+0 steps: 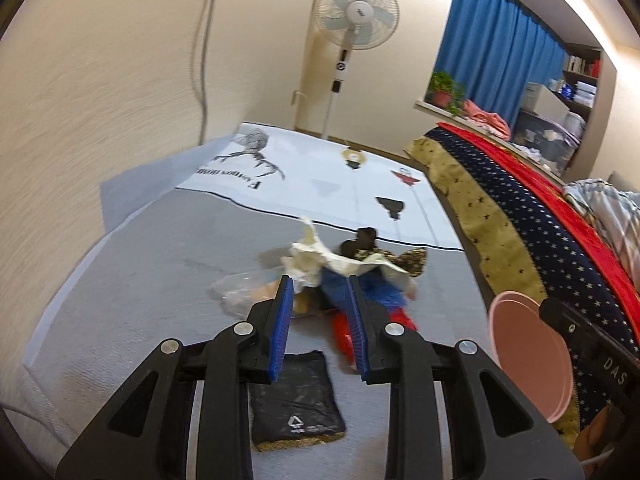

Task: Collect trash
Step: 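Move both open grippers back toward the remaining trash pile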

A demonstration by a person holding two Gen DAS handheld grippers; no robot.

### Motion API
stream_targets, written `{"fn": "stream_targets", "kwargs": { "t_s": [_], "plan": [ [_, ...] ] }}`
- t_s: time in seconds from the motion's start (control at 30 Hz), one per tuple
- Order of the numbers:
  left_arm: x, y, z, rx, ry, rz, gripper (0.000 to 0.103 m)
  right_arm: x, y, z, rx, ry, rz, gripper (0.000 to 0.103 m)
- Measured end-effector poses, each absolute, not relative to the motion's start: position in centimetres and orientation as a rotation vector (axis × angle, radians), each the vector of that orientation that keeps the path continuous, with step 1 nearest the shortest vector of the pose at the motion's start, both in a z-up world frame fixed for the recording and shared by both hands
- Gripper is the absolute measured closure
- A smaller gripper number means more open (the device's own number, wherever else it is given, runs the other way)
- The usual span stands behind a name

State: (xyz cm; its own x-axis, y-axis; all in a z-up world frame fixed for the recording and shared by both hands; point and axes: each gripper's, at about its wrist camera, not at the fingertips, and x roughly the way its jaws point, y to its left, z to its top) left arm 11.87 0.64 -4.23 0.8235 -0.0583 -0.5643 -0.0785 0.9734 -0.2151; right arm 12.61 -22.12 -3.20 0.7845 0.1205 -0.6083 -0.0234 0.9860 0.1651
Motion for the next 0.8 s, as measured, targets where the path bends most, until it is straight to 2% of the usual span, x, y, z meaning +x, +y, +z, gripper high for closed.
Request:
{"fn": "stream_targets", "kwargs": {
  "t_s": [0.33, 0.43, 0.5, 0.7, 0.77, 0.8],
  "plan": [
    [12.9, 3.0, -6.2, -0.279, 0.638, 0.104, 0.076, 15.4, -19.2, -6.9, 0.188, 0.764, 0.176, 0.067],
    [13.4, 3.6, -6.8, -0.296, 0.652, 0.124, 0.076, 16.3, -18.5, -7.8, 0.204, 0.797, 0.203, 0.063],
    [13.7, 4.1, -7.1, -0.304, 0.658, 0.137, 0.076, 16.8, -18.0, -8.3, 0.205, 0.811, 0.212, 0.055],
    [14.8, 5.3, -8.0, -0.347, 0.685, 0.166, 0.076, 18.2, -17.2, -10.2, 0.215, 0.873, 0.235, 0.041],
    [15.2, 5.7, -8.4, -0.364, 0.702, 0.169, 0.073, 18.6, -16.8, -10.7, 0.216, 0.896, 0.245, 0.038],
    [15.4, 5.9, -8.6, -0.378, 0.713, 0.170, 0.066, 18.7, -16.6, -10.9, 0.210, 0.905, 0.252, 0.034]
  ]
}}
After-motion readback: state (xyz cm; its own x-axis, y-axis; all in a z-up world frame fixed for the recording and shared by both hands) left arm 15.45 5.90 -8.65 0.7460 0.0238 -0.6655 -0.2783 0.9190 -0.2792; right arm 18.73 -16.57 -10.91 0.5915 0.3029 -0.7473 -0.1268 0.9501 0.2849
